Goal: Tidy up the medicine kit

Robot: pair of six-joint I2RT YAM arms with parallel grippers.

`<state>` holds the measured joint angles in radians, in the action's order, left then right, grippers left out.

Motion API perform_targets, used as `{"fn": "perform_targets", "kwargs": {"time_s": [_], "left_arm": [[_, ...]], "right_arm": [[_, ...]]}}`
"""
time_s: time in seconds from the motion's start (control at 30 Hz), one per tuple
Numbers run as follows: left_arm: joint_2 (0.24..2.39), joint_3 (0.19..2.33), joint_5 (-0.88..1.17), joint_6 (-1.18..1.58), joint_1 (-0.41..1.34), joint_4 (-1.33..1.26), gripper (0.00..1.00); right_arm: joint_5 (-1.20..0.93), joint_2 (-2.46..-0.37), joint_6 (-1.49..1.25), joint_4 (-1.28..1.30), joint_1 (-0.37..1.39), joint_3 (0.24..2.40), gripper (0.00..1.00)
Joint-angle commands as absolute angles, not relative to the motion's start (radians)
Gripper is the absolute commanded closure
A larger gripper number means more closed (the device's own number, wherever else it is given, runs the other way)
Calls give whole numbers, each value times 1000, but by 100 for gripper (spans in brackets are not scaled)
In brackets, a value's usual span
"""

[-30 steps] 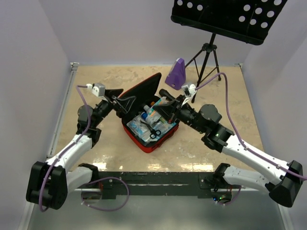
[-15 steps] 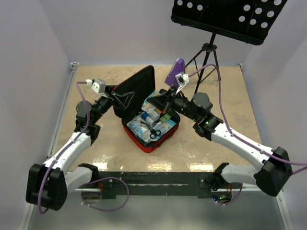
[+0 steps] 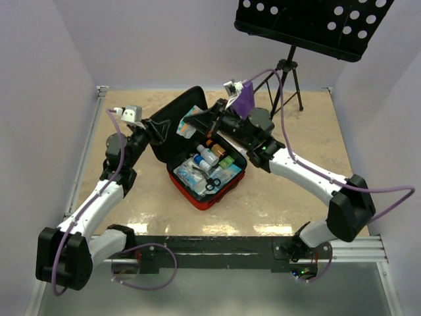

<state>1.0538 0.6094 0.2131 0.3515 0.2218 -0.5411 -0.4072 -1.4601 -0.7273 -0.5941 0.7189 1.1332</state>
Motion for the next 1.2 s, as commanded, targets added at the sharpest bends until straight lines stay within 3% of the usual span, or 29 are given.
{"fn": "perform_targets", "kwargs": {"time_s": [0.0, 0.47, 1.17], "left_arm": [[1043, 644, 129, 327, 196, -503, 68], [1023, 635, 111, 328, 195, -450, 69], [979, 609, 55, 301, 195, -411, 69]], "right_arm": [[-466, -1535, -772, -704, 715, 1235, 100], [-528, -1819, -913, -905, 692, 1422, 100], [-555, -1985, -985, -983, 643, 1519, 100]]}}
